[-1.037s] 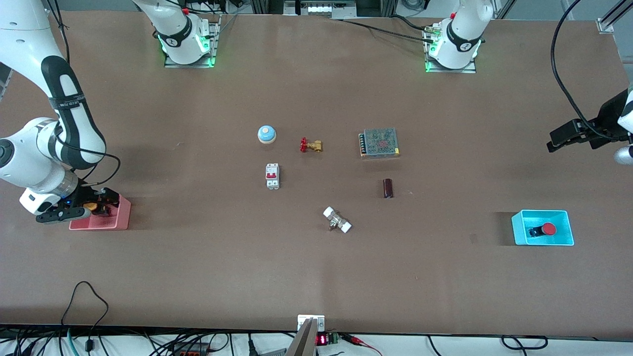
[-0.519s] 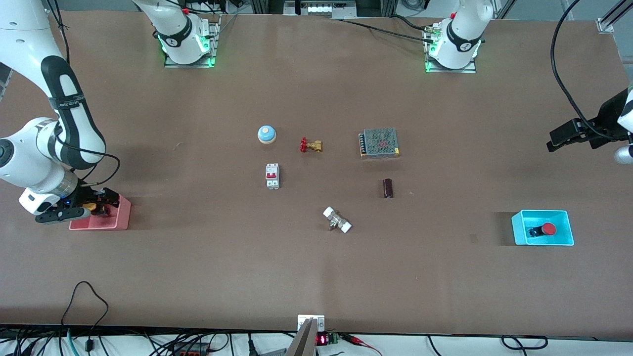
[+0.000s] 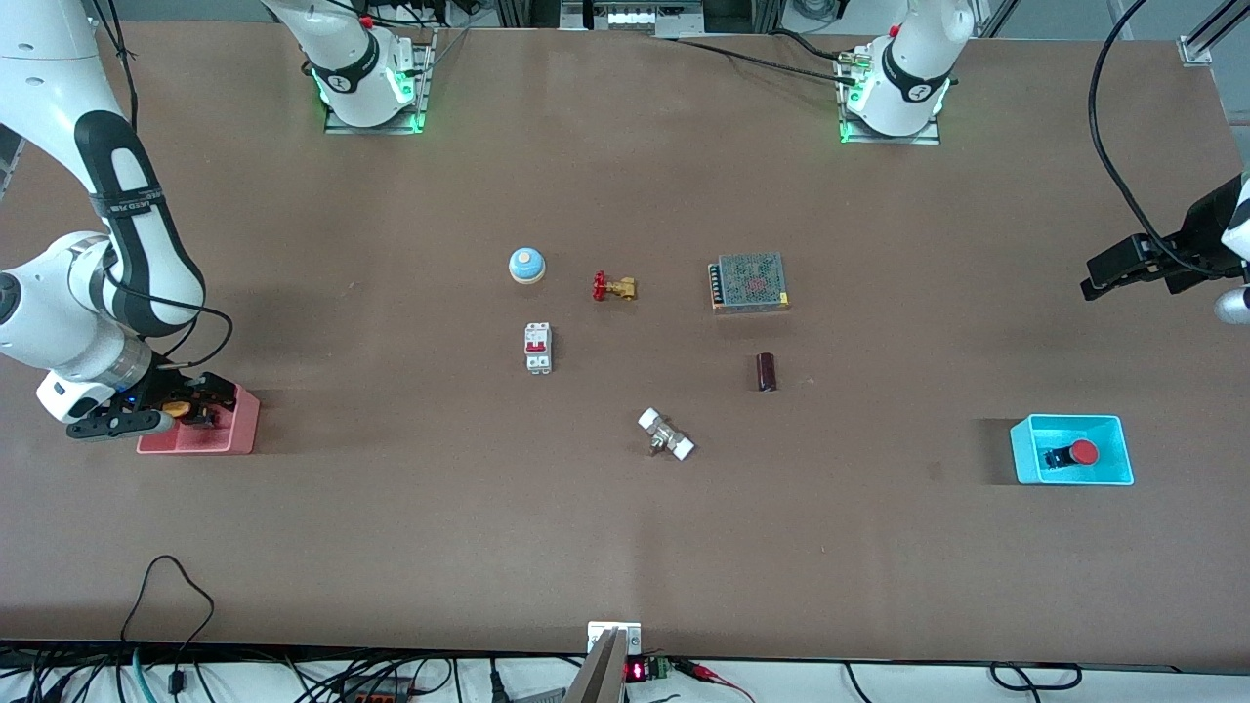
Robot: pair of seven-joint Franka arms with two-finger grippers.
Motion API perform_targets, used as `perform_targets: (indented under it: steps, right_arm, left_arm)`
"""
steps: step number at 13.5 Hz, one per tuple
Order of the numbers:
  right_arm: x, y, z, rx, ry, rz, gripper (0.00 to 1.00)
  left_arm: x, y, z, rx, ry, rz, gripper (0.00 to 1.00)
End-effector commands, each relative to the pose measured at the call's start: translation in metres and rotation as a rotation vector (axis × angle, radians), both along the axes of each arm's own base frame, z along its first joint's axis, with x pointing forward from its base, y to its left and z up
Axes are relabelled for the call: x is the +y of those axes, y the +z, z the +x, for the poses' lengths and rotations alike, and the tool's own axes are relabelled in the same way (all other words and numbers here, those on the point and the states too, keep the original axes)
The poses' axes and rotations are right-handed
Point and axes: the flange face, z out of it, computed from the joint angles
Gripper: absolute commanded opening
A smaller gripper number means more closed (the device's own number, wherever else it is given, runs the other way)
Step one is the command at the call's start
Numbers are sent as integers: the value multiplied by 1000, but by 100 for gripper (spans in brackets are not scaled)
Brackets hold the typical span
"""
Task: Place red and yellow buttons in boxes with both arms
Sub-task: 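Lower the yellow button onto the pink box floor and open the right gripper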
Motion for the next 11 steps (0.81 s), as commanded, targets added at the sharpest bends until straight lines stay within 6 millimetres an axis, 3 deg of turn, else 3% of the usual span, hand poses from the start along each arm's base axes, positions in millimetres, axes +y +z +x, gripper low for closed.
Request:
perform_targets:
  steps: [1,11]
  right_arm:
    - [-3,2,0,-12,10,12,100]
    - [-5,24,10,-47,51,-11,100]
  left_arm:
    - [-2,8,-5,-1,-5,-16,100]
    - [-6,9,-6,1,-12,-16,100]
